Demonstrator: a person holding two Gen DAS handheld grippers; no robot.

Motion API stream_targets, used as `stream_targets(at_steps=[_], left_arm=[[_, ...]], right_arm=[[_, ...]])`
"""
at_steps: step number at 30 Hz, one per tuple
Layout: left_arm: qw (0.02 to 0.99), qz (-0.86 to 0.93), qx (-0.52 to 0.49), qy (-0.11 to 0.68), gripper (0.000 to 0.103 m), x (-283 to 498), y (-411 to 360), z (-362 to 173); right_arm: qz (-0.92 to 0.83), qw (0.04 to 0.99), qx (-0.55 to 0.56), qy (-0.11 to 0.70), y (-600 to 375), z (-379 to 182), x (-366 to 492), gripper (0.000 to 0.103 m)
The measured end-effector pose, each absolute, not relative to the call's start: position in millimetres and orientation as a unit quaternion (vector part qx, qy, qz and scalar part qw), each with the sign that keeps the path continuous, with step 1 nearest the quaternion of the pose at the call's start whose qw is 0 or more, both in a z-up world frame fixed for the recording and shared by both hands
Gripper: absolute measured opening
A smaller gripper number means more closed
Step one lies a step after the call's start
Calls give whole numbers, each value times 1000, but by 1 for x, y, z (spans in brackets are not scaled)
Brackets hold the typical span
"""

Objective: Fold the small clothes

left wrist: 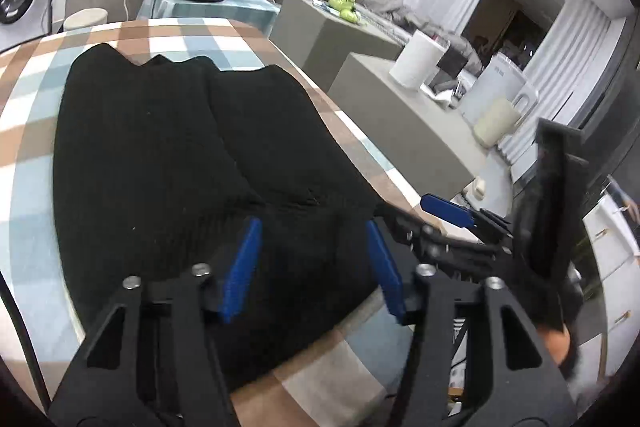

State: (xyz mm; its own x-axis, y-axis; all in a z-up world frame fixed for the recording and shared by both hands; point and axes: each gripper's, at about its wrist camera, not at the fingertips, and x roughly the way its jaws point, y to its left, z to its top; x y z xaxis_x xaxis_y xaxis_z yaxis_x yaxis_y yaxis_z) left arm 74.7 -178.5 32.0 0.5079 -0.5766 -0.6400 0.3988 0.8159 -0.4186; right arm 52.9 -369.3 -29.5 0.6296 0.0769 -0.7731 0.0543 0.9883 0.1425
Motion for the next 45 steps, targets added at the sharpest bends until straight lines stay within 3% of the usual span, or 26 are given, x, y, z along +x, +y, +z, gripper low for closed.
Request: stream_targets(at_steps=[2,14,17,18,20,21,22,28,33,37,39,45], left_arm=[[871,-262,-114,399,63,68,-160,34],[886,-140,-117,427,63,59,-82,-8],[887,-136,-117,426,63,57,-78,-13],[887,-135,-118,425,63,54,-76,-13],[889,-133,-119,422,63,64,-86,-14],[889,-132,-121,421,63,64,-84,-13],[891,-130,-123,418,63,63,-82,-11],[894,-129,-127,409,63,63,-74,-5],[885,-138,-118,428,63,69,-83,-16],[885,-152,-97,428,63,66,-94,-19],[883,-156,-91,433,64,66,-99,-22],[882,-156,-92,436,64,59,-99,-23]], right_arm=[[8,899,86,430,-376,-29,52,78],[145,841,223,470,-354,-45,68,78],[123,831,231,491,-345,-59,81,71],[117,832,232,489,-342,-60,84,67],[106,836,222,490,-338,-62,91,29],[102,834,214,498,-334,-64,94,22],[103,834,208,501,-332,-63,95,9],[144,856,202,453,-343,-10,56,8],[82,824,145,541,-349,-56,59,9],[85,856,144,489,-355,-29,55,40],[100,869,144,462,-353,-15,57,41],[166,841,152,493,-317,-37,89,41]])
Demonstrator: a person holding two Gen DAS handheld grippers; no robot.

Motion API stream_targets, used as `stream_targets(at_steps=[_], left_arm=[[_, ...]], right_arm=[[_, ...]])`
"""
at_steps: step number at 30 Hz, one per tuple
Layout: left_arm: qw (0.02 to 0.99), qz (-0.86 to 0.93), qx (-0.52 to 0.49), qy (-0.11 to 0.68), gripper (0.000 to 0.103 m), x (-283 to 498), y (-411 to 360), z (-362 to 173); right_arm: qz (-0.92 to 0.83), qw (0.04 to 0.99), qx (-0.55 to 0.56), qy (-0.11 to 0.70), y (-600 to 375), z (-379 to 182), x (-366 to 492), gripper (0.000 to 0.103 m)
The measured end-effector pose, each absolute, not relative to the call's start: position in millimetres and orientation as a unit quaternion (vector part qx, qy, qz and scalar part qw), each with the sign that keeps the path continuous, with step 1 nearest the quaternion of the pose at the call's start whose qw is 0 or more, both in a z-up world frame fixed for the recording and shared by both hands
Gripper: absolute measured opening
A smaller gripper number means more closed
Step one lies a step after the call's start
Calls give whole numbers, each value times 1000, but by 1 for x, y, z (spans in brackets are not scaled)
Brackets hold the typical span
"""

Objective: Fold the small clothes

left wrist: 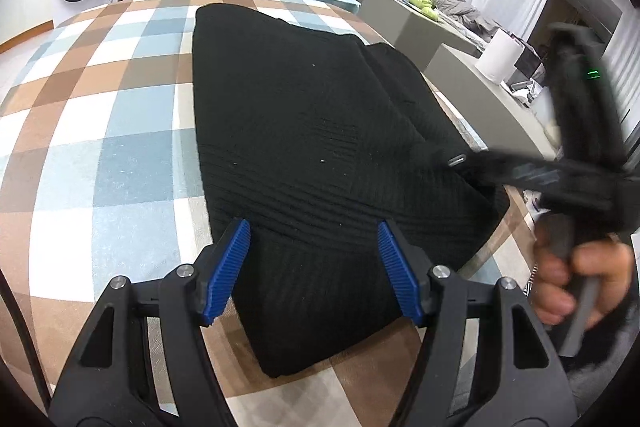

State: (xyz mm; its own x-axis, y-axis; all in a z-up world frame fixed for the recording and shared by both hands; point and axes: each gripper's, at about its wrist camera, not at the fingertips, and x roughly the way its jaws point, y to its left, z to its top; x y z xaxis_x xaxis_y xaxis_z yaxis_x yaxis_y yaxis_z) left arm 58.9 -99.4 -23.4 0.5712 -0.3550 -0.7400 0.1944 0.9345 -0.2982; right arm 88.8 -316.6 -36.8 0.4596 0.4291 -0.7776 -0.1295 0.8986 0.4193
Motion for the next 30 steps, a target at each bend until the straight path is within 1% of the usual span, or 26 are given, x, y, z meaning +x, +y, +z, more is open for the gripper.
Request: stream_targets(at_steps=[1,2,3,4,5,6,7,8,9,10,12,13,14,15,16,17,18,19,21,22,23,24,25,28,29,30], left_arm=[[882,-155,-96,435,64,57,-97,-22],[883,-154,-100,433,64,56,-94,-21],[885,-151,-104,429,64,56,-90,-18],[886,-147,-108,425,64,55,-87,-15],[888,-145,-111,421,64,55,-83,-11],[890,-146,-114,416,64,55,-80,-7],[891,-148,-116,413,67,55,-78,-3],[893,-150,-116,409,70,57,-79,-2],[893,-152,-116,407,70,59,-80,-2],[892,-155,-113,409,70,62,-82,-4],[885,-155,-101,428,70,67,-90,-13],[882,-156,-97,433,70,67,-93,-16],[880,-157,-93,439,70,67,-96,-19],[877,-157,-88,444,70,65,-98,-23],[876,-158,-86,447,70,64,-100,-25],[874,-159,-86,451,70,64,-101,-27],[871,-160,-87,456,70,64,-103,-31],[869,-160,-86,459,70,64,-104,-33],[867,-156,-83,465,70,66,-108,-39],[866,-155,-83,468,70,68,-109,-40],[865,-154,-84,470,70,69,-109,-42],[864,-153,-88,472,70,70,-108,-43],[864,-152,-94,470,70,71,-106,-43],[864,-148,-115,468,70,80,-100,-44],[863,-147,-122,467,70,85,-98,-44],[863,-147,-137,464,70,92,-96,-45]], right_arm=[[168,837,144,501,-310,-43,92,39],[172,831,137,510,-305,-51,96,27],[176,829,128,516,-301,-57,98,18],[184,831,116,513,-295,-58,99,5],[190,837,102,502,-292,-50,96,5],[203,850,100,476,-292,-32,89,4],[212,857,101,459,-294,-17,84,4],[211,861,99,452,-298,-4,78,4],[200,866,84,450,-300,2,74,4],[182,869,63,455,-301,0,73,5],[143,859,26,492,-302,-26,81,5],[132,851,25,508,-305,-39,85,7],[125,843,34,522,-309,-51,89,13],[131,840,54,525,-315,-55,87,15],[140,839,76,520,-323,-53,83,22],[155,837,98,515,-330,-49,78,34],[172,836,116,508,-338,-46,70,40],[179,837,122,503,-345,-45,63,43],[199,833,117,502,-350,-48,47,43],[205,833,109,502,-350,-51,40,37],[200,836,93,502,-350,-55,36,17],[182,835,74,515,-350,-61,34,12],[182,829,74,523,-350,-64,34,12],[180,843,83,501,-360,-49,29,13],[180,854,91,481,-364,-41,26,19],[170,861,99,469,-369,-36,27,20]])
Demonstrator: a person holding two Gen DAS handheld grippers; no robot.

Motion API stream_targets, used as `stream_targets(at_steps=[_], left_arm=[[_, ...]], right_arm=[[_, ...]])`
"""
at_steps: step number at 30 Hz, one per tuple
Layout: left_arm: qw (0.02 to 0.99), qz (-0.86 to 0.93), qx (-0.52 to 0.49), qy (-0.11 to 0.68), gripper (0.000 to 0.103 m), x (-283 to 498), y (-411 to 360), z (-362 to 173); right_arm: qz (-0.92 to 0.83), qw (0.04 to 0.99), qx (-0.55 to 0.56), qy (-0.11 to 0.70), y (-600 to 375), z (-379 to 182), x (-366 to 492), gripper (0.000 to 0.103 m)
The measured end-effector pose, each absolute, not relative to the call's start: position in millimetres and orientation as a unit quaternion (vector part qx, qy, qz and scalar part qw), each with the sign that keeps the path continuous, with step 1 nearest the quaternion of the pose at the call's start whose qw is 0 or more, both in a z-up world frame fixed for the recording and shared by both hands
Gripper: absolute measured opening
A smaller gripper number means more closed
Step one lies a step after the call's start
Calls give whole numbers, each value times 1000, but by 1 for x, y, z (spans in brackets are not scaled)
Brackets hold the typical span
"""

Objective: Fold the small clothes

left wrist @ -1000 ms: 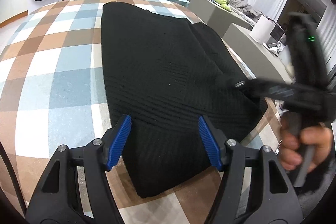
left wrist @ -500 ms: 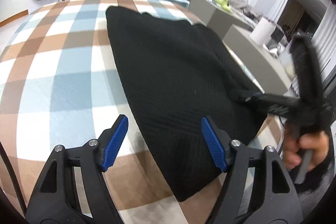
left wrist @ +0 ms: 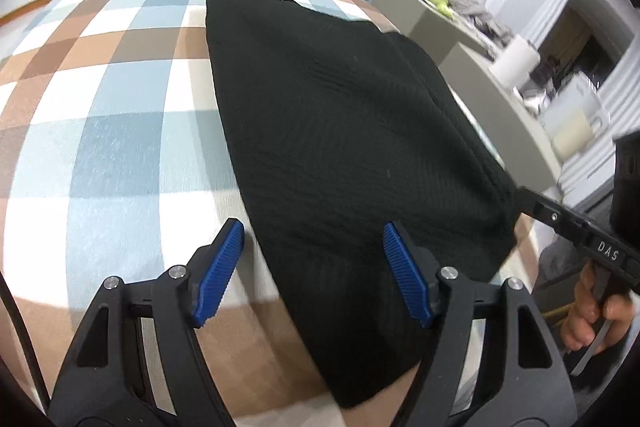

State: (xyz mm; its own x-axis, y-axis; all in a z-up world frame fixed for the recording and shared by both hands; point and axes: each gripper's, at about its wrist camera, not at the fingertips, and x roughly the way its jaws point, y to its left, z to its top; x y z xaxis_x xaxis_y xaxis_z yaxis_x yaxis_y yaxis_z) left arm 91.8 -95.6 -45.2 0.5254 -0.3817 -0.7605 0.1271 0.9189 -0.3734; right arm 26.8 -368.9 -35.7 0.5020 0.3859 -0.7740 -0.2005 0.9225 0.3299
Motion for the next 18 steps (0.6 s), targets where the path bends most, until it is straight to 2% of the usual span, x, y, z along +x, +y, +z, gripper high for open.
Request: stream_targets(at_steps=[3,4,5,6,7,8,11,18], left_arm=[[865,-136,-175,450,69,112,-91,-47],[866,-129,-183,448,61,118,-90,-48],[866,-119,-190,446,44,125,-88,-49],[866,-107,-195,447,34,130,-87,-50],[864,-102,-207,448,18,135,-83,-53],[859,-109,-231,444,14,139,-76,-55],[857,-101,-256,436,12,138,-55,-56],[861,-50,-225,453,14,118,5,-45]], right_arm=[[132,870,110,462,-382,-34,32,22],[121,868,114,467,-386,-36,35,22],[114,866,122,471,-391,-38,37,22],[108,865,131,472,-395,-40,37,22],[105,865,134,471,-398,-40,37,22],[104,866,136,470,-399,-38,37,23],[104,869,139,463,-402,-30,32,27],[150,858,144,470,-375,-30,50,28]])
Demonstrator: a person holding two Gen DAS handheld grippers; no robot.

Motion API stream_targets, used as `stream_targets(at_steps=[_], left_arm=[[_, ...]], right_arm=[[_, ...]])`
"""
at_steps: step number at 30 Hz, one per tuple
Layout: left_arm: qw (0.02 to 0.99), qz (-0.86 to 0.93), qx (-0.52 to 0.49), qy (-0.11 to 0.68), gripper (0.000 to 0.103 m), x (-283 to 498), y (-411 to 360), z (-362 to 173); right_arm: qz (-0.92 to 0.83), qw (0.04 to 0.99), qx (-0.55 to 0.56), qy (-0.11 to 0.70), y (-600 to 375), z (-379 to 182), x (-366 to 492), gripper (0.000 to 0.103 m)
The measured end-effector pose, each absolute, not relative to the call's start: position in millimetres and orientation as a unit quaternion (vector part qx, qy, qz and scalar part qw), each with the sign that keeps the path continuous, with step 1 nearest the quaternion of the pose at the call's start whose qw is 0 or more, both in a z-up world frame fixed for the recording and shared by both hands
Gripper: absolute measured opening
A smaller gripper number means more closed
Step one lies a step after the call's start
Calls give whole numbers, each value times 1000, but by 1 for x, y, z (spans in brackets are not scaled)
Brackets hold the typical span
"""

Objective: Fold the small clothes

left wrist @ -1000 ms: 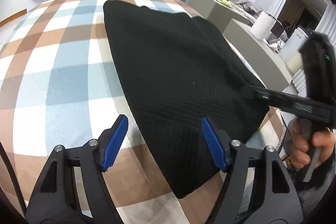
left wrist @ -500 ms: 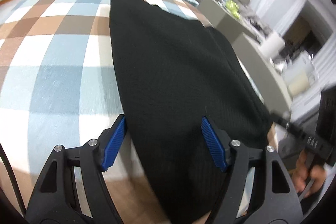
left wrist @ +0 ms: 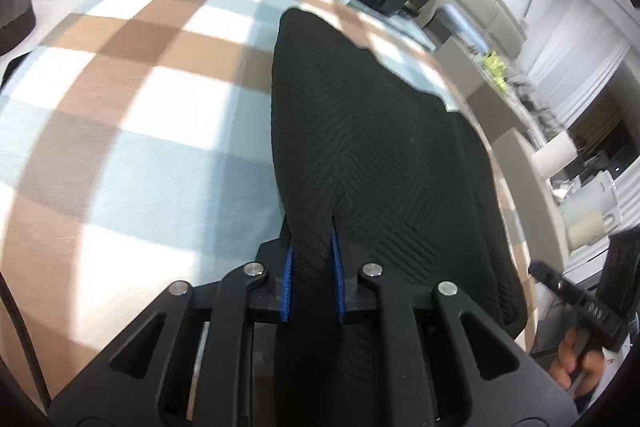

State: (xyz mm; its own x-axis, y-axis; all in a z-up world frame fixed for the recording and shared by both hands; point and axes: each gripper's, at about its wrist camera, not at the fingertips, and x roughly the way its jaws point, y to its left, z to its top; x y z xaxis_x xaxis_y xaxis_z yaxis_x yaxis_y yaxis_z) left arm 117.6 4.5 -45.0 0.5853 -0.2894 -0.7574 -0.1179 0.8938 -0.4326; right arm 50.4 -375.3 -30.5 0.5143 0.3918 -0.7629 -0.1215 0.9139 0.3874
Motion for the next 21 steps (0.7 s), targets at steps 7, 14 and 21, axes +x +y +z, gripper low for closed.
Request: stream_targets(at_steps=[7,14,21], left_arm=[[887,-15,-189,421,52,99,16,-18],[900,-35,-164,402,55,80,7,-3],[905,-57,-153,392,55,73,-9,6]], right_arm=[[209,832,161,487,-319,-39,109,38],[222,808,183,515,-275,-49,171,38],[244,841,119,468,-239,-29,195,7]])
